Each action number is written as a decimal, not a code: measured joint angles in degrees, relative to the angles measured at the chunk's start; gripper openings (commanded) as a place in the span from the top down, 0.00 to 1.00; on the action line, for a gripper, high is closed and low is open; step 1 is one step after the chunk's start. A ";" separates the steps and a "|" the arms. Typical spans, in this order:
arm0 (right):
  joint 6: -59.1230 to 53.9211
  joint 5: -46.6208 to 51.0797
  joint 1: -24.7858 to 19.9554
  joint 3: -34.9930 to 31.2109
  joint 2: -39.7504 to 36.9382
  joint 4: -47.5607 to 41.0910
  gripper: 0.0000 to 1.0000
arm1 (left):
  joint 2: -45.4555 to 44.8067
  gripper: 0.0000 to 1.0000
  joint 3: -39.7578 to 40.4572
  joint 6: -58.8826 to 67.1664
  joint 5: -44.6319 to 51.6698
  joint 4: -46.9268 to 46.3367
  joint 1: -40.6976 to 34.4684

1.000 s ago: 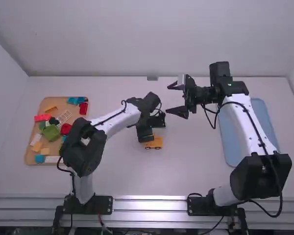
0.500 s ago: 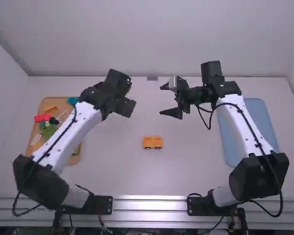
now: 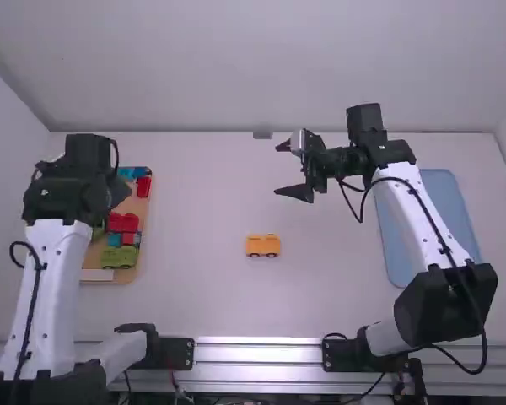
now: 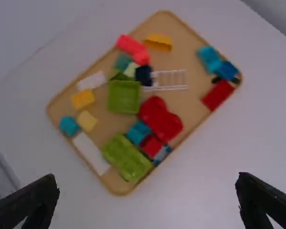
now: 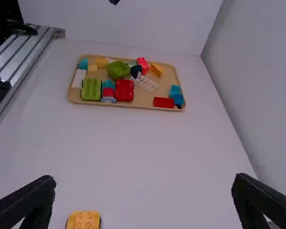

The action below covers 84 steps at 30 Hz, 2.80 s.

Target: Assemble lego blocks to make yellow taxi

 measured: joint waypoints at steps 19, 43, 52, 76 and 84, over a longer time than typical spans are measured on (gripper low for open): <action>0.13 0.04 0.00 0.00 0.00 0.42 0.01 | 5.20 0.01 1.90 7.89 17.57 4.87 12.83; 0.04 0.07 0.00 0.00 0.00 0.31 0.01 | 26.95 0.01 17.99 15.19 18.69 -7.78 38.66; 0.42 0.15 0.59 0.00 0.00 2.23 0.01 | 28.70 0.08 7.23 19.69 25.83 0.33 41.94; 1.46 3.10 2.84 0.00 0.00 3.17 0.01 | 29.00 0.32 -11.65 3.61 23.80 18.99 41.62; 1.49 3.10 2.84 0.00 0.00 3.17 0.01 | 32.11 0.32 -12.31 3.02 23.85 22.03 41.68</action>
